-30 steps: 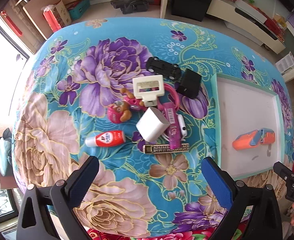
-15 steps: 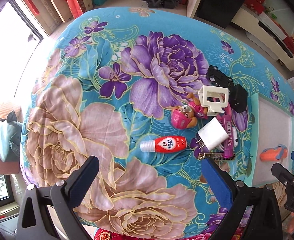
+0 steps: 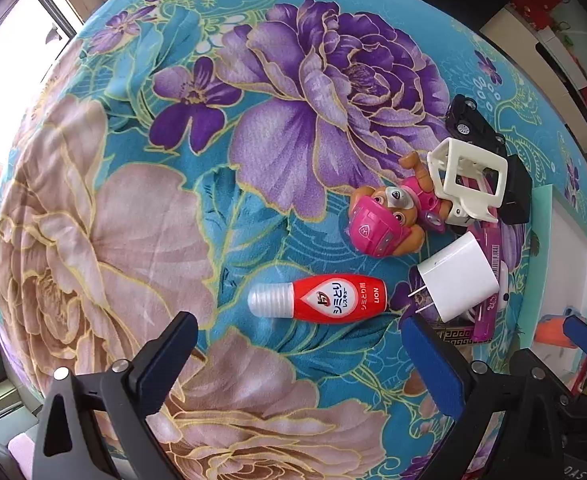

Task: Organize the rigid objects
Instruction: 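Grasp the gold harmonica with the right tool while the left tool grasps the red LION tube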

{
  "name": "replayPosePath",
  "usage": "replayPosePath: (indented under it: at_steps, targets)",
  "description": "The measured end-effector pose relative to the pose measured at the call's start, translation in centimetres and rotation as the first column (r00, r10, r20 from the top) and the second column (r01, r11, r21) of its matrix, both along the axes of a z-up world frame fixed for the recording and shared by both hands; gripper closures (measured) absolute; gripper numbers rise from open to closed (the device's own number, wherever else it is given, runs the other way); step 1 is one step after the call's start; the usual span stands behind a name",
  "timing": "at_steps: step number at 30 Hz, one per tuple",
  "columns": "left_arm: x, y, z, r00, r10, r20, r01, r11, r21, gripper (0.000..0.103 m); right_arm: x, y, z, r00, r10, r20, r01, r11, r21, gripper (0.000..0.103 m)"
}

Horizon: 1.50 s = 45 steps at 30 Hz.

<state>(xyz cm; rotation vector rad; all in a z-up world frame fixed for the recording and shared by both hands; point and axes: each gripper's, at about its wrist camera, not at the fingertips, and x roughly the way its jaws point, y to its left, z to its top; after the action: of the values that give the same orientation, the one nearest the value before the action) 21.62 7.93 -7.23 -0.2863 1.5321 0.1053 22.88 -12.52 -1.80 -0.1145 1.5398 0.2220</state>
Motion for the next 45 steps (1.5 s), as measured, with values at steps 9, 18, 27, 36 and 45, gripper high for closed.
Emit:
replayPosePath:
  at_steps: [9, 18, 27, 36, 45]
  targets:
    - [1.0, -0.4, -1.5, 0.999, 0.049, -0.019, -0.048, 0.999, 0.014, 0.001, 0.6, -0.5, -1.2, 1.0, -0.002, -0.022, 0.002, 1.0, -0.006, 0.003]
    - [0.8, -0.2, -2.4, 0.995, 0.094, -0.038, -0.095, 0.995, -0.019, 0.014, 1.0, -1.6, -1.9, 0.999, -0.009, -0.031, 0.009, 1.0, -0.007, 0.003]
    - [0.4, 0.1, -2.0, 0.995, 0.092, -0.027, -0.092, 0.995, -0.027, 0.023, 0.6, -1.4, -1.8, 0.999, -0.01, -0.035, 0.01, 1.0, -0.008, 0.003]
    - [-0.3, 2.1, -0.4, 0.995, 0.095, -0.01, -0.095, 0.996, 0.002, 0.023, 0.0, 0.1, -1.6, 0.999, -0.021, -0.041, 0.022, 0.999, 0.036, 0.003]
    - [-0.8, 4.6, 0.2, 0.995, 0.103, 0.0, -0.103, 0.995, 0.019, 0.023, -1.1, 3.7, -2.7, 0.998, -0.014, -0.066, 0.018, 0.998, 0.061, 0.003]
